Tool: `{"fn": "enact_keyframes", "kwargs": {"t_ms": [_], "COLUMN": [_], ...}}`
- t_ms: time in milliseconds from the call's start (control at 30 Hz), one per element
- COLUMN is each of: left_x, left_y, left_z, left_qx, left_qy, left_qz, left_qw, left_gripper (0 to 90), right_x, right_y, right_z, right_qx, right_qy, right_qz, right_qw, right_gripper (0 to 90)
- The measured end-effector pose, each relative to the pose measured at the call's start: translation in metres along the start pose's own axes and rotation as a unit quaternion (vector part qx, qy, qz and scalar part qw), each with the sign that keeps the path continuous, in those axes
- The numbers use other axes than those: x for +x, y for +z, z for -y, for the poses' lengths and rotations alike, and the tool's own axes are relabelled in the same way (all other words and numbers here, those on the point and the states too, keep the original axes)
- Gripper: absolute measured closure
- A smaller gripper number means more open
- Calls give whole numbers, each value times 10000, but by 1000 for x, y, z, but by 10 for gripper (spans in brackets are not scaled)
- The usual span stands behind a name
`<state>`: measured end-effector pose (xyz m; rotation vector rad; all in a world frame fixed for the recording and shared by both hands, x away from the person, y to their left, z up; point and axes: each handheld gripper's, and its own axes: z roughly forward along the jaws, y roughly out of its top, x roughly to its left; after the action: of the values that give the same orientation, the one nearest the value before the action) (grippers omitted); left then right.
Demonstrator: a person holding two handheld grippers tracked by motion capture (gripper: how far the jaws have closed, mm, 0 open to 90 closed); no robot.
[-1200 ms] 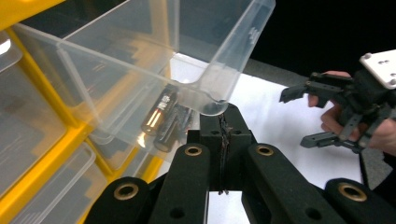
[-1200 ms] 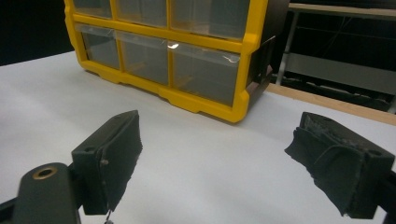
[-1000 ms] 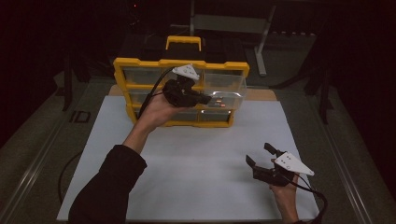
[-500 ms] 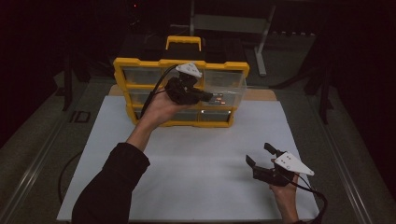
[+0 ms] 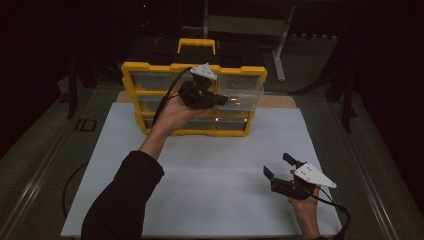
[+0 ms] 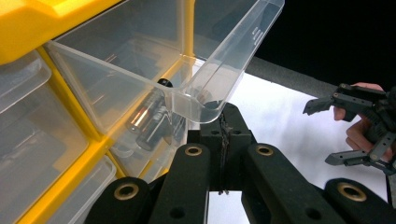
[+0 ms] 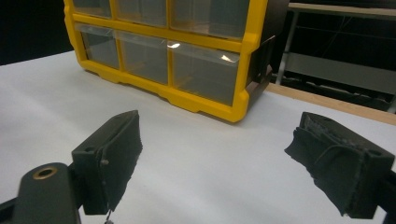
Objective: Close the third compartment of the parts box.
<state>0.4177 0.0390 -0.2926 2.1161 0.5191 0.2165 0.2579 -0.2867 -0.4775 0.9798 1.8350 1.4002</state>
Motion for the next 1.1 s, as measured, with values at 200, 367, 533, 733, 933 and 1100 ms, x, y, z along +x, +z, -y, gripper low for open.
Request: {"fn": "enact_keyframes", "kwargs": {"t_ms": [200,367,533,733,933,1100], "left_x": [2,4,5,5,7,8], "left_y": [3,5,5,8,11,13], "left_z": [-1,-1,-2,-2,-4,-5], "left_qx": [-35,-27,-38,-56,-80,-75], "left_qy": [-66,-62,-86,-104,-149,-152], "left_qz": [-51,-98,-137,-185,-286,-349], "left_qw": [10000,9999,9999,9998,9994,9992], "left_gripper": [900,900,900,900,900,900], "right_x": [0,0,0,0,-1,-1], "right_y": [0,0,0,-1,-1,-1], "right_z": [0,0,0,0,0,0], "right_qx": [-1,-1,-3,-10,-23,-20], "right_qy": [5,11,11,0,20,25], "right_qz": [1,4,3,4,6,2], "right_qw": [10000,10000,10000,10000,10000,10000], "right_gripper": [144,144,144,144,144,144]}}
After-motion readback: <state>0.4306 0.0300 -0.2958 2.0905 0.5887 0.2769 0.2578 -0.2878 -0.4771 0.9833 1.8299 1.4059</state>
